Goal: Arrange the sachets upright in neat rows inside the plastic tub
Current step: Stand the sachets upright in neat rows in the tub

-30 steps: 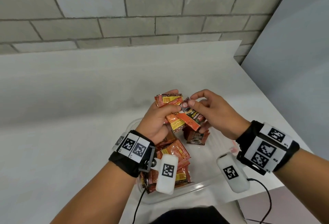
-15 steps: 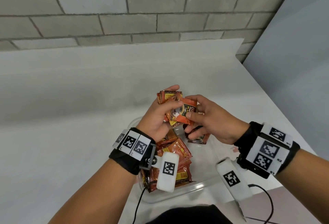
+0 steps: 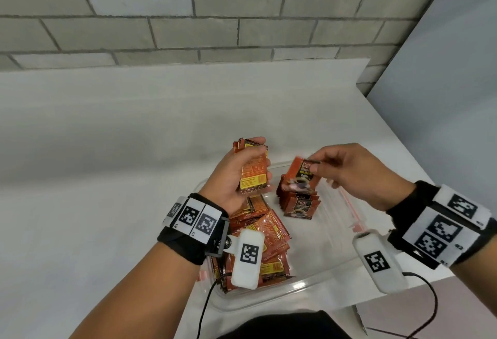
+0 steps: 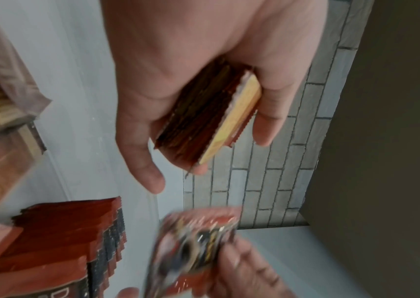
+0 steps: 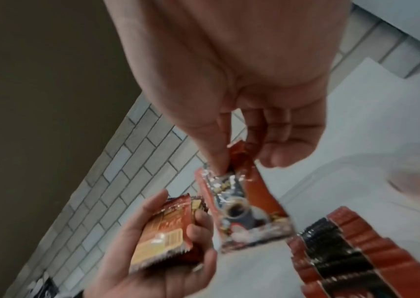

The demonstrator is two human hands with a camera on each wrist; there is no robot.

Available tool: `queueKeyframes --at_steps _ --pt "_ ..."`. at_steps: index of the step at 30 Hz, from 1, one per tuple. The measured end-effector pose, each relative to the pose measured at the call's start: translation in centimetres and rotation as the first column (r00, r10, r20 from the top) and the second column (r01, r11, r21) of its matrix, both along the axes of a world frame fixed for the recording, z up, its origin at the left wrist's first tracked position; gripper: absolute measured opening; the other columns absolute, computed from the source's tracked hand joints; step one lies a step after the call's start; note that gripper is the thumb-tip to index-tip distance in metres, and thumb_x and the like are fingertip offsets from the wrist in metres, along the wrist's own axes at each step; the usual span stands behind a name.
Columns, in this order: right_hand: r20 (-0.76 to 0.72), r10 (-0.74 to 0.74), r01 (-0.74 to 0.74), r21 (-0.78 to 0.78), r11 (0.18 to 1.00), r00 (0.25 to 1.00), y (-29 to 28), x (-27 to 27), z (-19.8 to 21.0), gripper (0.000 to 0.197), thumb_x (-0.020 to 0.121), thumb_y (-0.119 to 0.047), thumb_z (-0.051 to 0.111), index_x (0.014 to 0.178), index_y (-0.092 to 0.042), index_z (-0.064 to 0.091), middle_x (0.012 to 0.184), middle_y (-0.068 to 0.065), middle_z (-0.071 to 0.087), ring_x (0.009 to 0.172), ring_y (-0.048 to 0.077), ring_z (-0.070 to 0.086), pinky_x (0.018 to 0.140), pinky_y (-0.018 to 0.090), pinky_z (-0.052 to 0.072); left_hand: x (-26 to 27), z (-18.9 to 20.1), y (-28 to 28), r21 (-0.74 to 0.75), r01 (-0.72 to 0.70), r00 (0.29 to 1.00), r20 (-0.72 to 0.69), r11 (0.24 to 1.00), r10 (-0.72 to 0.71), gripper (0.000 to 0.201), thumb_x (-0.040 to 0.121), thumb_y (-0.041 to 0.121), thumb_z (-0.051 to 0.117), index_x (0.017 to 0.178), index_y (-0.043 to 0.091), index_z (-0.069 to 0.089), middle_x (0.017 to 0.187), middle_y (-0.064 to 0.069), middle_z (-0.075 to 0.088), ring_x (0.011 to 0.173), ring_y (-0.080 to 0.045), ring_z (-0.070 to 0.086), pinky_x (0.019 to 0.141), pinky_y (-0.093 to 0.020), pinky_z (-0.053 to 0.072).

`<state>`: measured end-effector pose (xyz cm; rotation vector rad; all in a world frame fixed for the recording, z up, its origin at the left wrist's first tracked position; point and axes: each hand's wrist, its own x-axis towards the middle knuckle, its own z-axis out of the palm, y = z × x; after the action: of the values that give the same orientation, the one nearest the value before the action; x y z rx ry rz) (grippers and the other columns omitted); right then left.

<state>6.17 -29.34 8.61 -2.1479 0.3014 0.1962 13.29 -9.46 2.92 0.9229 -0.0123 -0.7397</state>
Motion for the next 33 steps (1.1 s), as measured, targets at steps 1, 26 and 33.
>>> queueKeyframes --at_steps 1,26,33 --pt "-0.017 0.019 -0.020 -0.070 0.997 1.000 -0.2 -0.3 -0.3 0.009 0.089 -0.016 0.065 0.088 -0.020 0.073 0.079 -0.006 0.070 0.065 -0.002 0.055 0.055 0.010 0.039 0.1 0.0 0.2 -0.005 -0.019 1.000 -0.004 1.000 0.019 0.043 0.074 0.022 0.072 0.115 0.019 0.059 0.080 -0.007 0.060 0.062 -0.021 0.061 0.064 -0.038 0.053" --pt "-0.472 0.277 -0.545 -0.760 0.353 0.837 3.1 0.4 -3.2 0.004 0.087 -0.017 0.054 0.083 -0.017 0.054 0.079 0.000 0.050 0.067 0.020 0.050 0.046 0.022 0.027 0.7 -0.4 0.2 -0.060 -0.038 0.999 -0.017 0.997 0.037 0.032 0.080 0.021 0.065 0.112 0.020 0.061 0.083 -0.008 0.062 0.064 -0.021 0.063 0.057 -0.030 0.050" --pt "-0.498 0.282 -0.569 -0.758 0.317 0.820 3.3 0.4 -3.3 0.006 0.088 -0.013 0.050 0.084 -0.016 0.052 0.069 -0.003 0.040 0.064 0.020 0.046 0.046 0.022 0.026 0.6 -0.4 0.2 -0.062 -0.046 0.999 -0.024 0.997 0.045 0.035 0.080 0.021 0.064 0.115 0.019 0.059 0.082 -0.008 0.062 0.064 -0.022 0.063 0.056 -0.029 0.051"
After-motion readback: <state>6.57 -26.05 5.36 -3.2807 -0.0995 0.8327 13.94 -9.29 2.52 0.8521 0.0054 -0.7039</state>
